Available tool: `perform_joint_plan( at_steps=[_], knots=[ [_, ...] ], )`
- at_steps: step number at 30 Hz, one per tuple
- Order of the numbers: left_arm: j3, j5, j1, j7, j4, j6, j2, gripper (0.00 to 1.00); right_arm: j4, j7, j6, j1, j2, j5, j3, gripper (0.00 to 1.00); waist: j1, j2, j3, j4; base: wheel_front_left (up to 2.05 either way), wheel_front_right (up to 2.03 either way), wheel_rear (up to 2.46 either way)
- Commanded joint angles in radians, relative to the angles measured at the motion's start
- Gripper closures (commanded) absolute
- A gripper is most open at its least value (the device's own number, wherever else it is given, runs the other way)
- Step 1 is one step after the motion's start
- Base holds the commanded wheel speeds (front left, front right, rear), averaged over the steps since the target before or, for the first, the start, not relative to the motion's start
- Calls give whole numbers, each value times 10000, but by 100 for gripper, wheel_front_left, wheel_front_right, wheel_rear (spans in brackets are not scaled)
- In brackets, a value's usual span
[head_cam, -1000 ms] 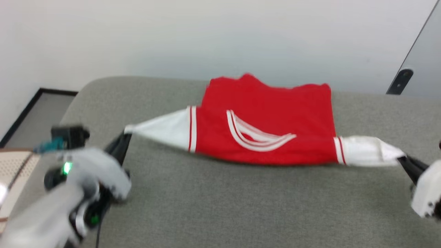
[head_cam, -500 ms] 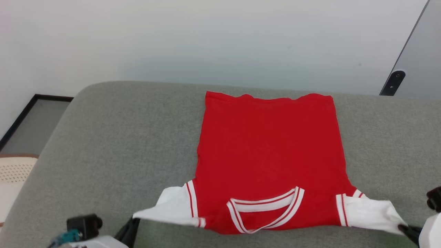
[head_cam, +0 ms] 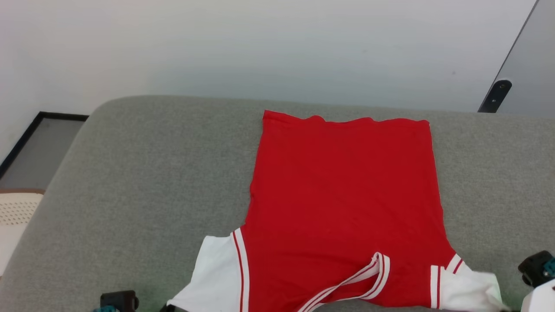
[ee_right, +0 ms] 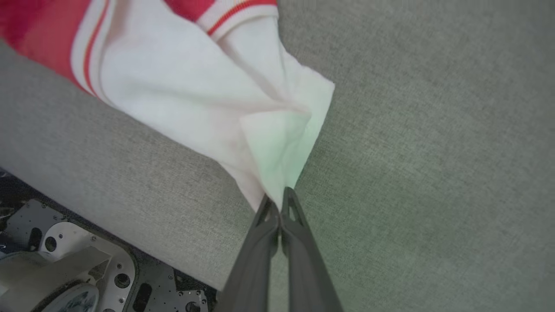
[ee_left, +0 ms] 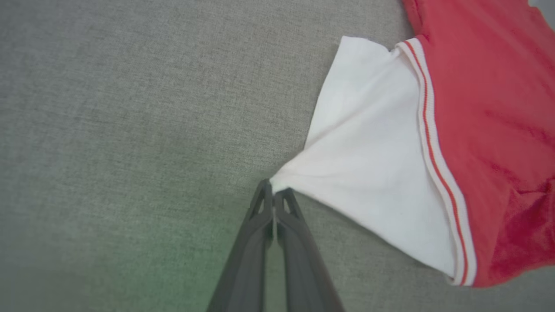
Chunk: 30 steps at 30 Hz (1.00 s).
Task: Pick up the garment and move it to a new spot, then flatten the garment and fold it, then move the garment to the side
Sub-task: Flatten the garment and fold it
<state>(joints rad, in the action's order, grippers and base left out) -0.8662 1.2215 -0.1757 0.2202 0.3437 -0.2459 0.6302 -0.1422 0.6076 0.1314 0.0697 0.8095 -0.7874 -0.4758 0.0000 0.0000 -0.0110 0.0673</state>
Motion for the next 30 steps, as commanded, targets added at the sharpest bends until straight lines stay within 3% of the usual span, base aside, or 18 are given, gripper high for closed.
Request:
perform_joint_plan(
  at_steps=[1,4,10,19,30],
  knots=[
    [16,-8,-104,-24,170,21,-39,100,-93,-199,-17,229,71,216,-34,100,0,0,-75,-36,0,0,0],
    [106,-21,-296,4,699,-82,-103,100,-824,-996,-19,761,103,1111,352,100,0,0,-208,-135,0,0,0],
    [246,29,-584,103,1289,169,-364,100,-2223,-2085,-19,1637,-835,2407,811,100,0,0,-428,-261,0,0,0],
    [182,159,-763,16,1703,513,-820,100,-2536,-1710,-19,1671,-1036,1646,88,100,0,0,-721,-198,0,0,0],
    [-274,222,-1240,-1245,1868,881,-1144,100,-2082,40,-11,2007,-700,127,-727,100,0,0,-1158,-128,0,0,0]
  ],
)
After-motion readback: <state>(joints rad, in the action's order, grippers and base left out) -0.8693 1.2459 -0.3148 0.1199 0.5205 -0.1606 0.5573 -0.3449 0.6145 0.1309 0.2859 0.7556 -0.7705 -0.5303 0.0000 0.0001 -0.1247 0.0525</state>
